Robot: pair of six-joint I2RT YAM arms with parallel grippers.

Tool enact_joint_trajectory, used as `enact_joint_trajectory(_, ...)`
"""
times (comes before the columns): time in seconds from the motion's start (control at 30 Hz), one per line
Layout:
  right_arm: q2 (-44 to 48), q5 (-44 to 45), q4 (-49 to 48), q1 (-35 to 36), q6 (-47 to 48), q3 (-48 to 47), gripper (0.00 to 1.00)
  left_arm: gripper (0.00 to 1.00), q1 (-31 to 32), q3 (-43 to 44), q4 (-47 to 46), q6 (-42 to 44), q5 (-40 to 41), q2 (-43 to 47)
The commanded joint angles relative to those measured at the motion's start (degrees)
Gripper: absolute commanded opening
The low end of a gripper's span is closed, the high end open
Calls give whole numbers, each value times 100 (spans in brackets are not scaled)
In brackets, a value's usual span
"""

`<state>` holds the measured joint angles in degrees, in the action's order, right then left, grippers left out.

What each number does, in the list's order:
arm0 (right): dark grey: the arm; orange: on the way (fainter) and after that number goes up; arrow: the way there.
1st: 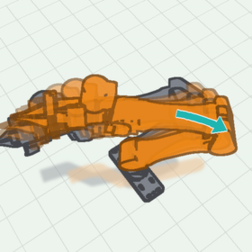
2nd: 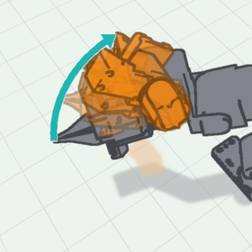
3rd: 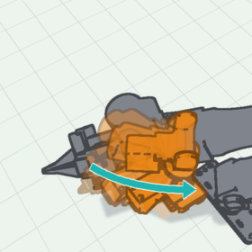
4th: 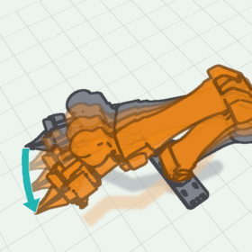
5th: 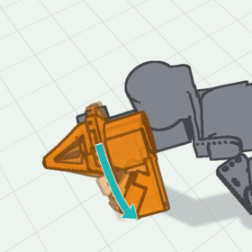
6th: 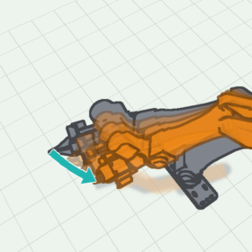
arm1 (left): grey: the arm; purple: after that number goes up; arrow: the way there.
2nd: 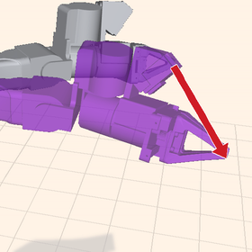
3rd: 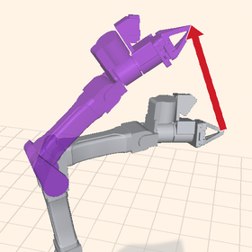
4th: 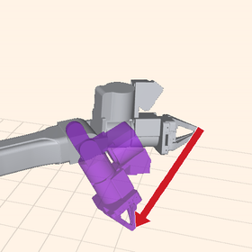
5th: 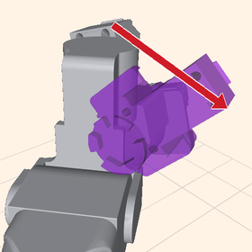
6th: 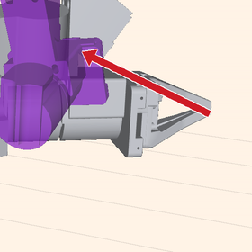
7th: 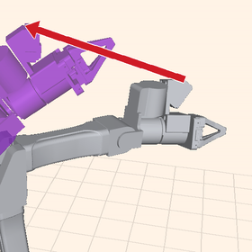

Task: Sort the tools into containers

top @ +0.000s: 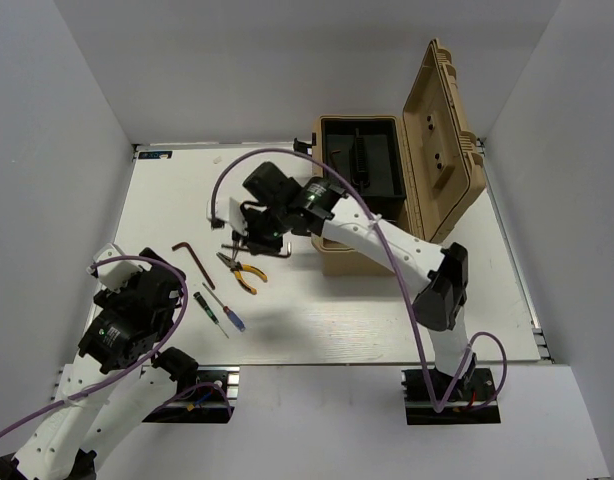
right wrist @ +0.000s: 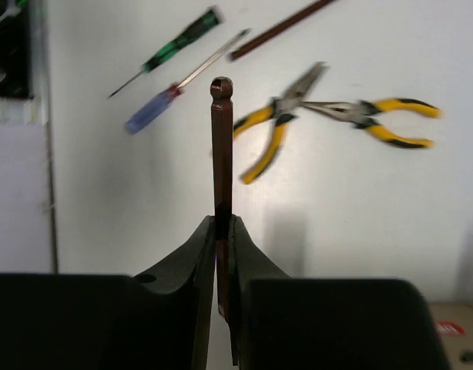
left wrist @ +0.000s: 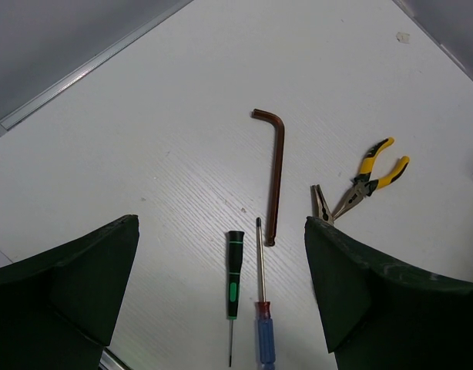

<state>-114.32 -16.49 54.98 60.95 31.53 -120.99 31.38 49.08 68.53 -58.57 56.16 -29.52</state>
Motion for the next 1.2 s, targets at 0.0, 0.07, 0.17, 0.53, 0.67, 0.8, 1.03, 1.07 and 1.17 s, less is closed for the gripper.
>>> enact_joint_trajectory(0.0, 393, 830, -1024, -380, -611, -188, 0, 99, -17, -56, -7, -129, 184, 7)
enact_joint_trajectory(0.07, 455, 1085, -1321, -583, -788, -258, 0, 99, -17, -56, -138, -129, 185, 7)
enact_joint_trajectory(0.17, 508, 1612, -1708, -952, -1087, -399, 0, 98, -17, -118, -524, 160, 1, -308)
enact_joint_trajectory(0.53, 254, 2546, -2747, -2648, -2493, -127, 0, 99, -17, 269, -1474, 680, -1071, -2514)
enact_joint_trajectory(0.67, -2, 2502, -2905, -2956, -3071, -153, 0, 99, -17, 269, -1615, 680, -1195, -2813)
enact_joint_trajectory(0.8, -291, 2221, -2914, -3133, -3635, -179, 0, 99, -17, 94, -1668, 557, -1195, -2937)
enact_joint_trajectory(1.03, -626, 2045, -2896, -3274, -3997, -241, 0, 99, -131, -153, -1826, 188, -1661, -3508)
enact_joint_trajectory(1.07, -670, 2036, -2905, -3274, -4005, -232, 0, 99, -132, -214, -1896, 135, -1731, -3569)
enact_joint_trajectory(1.17, -705, 1860, -2862, -3387, -4023, -214, 0, 99, -184, -328, -2098, 135, -1836, -3719)
